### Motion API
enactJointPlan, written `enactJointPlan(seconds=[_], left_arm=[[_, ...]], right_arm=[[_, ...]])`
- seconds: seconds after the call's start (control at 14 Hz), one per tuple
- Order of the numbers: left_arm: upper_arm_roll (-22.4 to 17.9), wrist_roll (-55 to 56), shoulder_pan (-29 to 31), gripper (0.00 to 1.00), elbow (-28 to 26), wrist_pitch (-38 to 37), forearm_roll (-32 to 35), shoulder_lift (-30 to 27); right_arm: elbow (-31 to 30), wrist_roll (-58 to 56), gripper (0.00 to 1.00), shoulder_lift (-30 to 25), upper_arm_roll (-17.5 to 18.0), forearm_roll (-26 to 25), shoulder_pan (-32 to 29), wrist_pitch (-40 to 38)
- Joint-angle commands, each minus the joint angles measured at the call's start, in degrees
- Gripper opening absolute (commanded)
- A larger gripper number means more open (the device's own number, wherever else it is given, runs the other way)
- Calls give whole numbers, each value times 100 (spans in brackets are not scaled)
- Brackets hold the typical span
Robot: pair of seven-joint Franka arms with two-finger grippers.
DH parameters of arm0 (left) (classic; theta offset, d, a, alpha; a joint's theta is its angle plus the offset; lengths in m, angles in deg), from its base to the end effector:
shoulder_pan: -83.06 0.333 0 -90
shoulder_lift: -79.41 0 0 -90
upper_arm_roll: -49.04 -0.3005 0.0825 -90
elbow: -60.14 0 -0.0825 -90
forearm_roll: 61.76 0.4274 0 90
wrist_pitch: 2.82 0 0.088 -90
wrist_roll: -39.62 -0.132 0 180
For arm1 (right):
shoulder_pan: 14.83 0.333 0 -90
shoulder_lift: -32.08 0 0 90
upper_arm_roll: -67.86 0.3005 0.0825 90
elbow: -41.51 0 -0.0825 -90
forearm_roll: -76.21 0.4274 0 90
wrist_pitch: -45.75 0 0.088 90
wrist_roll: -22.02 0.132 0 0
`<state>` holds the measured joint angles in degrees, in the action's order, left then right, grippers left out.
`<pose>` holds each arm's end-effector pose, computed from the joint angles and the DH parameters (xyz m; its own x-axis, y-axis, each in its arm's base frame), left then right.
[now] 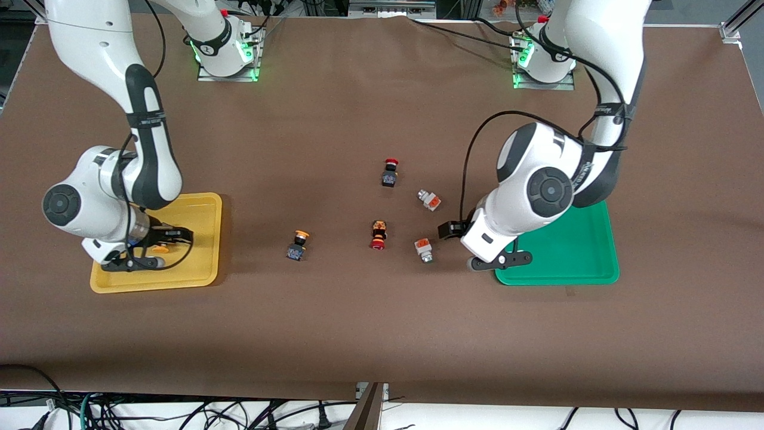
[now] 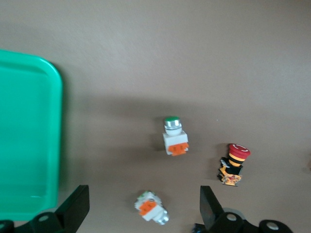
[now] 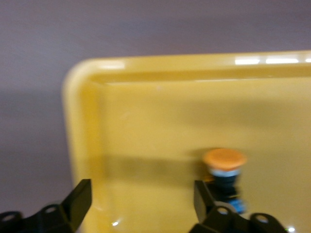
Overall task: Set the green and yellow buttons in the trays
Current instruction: 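Grasp another yellow button with the right gripper while the left gripper reaches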
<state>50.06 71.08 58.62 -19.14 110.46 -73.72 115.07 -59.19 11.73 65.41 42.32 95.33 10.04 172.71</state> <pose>0.6699 -0.3365 0.2911 0.9742 0.1805 -0.1354 0.2001 -0.9683 0.1494 0.6789 0.0203 0.1924 0.9987 0.0165 -0.0489 0.0153 -0.9996 -0.0241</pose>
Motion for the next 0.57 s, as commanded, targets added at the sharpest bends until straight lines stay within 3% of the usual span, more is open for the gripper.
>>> enactJointPlan(seconds=[0.0,0.5], left_arm=[[-84,439,-263,100,53,280,-96,203],[-93,1309,-667,100,53,773,-87,485]], right_arm=[[235,1016,100,-10,127,92,429,-172],[710,2803,100,666,461,144,1239,853]])
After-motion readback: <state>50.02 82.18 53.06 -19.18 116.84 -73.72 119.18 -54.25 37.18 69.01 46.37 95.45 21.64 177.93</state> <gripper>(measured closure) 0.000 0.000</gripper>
